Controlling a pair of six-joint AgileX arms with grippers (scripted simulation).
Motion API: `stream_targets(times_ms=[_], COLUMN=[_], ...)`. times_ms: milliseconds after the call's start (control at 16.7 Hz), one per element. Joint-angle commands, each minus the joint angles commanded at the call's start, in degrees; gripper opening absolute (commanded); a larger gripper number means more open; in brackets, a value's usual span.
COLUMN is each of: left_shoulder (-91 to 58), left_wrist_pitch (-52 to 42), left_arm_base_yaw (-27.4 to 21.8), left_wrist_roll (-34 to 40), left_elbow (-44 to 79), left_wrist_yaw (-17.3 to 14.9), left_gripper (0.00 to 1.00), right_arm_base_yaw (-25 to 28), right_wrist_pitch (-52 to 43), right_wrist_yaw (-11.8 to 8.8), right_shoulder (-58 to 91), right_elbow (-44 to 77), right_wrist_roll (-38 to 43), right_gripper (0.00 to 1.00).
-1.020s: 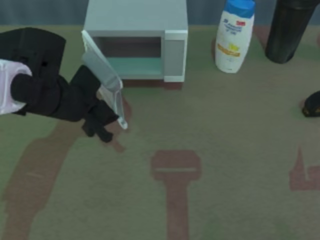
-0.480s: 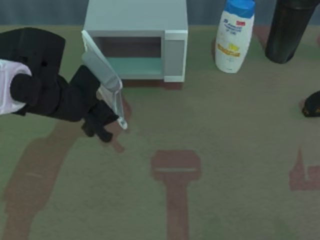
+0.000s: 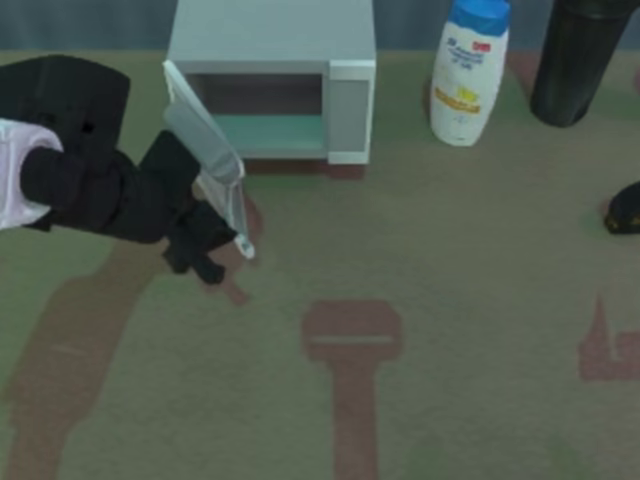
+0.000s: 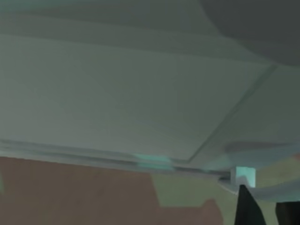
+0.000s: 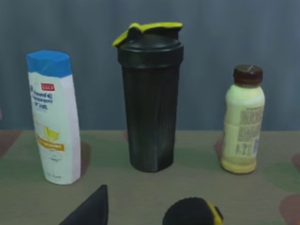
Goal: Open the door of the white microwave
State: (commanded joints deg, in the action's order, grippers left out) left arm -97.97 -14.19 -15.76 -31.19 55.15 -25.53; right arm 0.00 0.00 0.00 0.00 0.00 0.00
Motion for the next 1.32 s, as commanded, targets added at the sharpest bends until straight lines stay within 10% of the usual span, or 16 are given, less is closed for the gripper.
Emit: stream_targets(times_ms=[1320], left_shoulder=[-0.27], left_wrist_pitch=[-3.04], left_arm_base_yaw=[2.31], left_wrist_roll=[-5.64], left_elbow=[0.73], left_wrist_yaw=[-3.13], left_gripper=[0.0], right_arm_base_yaw=[0.0], right_wrist_pitch=[0.0], right_wrist_yaw=[0.0], right_shoulder=[0.0], right_elbow=[0.0], right_wrist_roll=[0.0], right_gripper=[1.0])
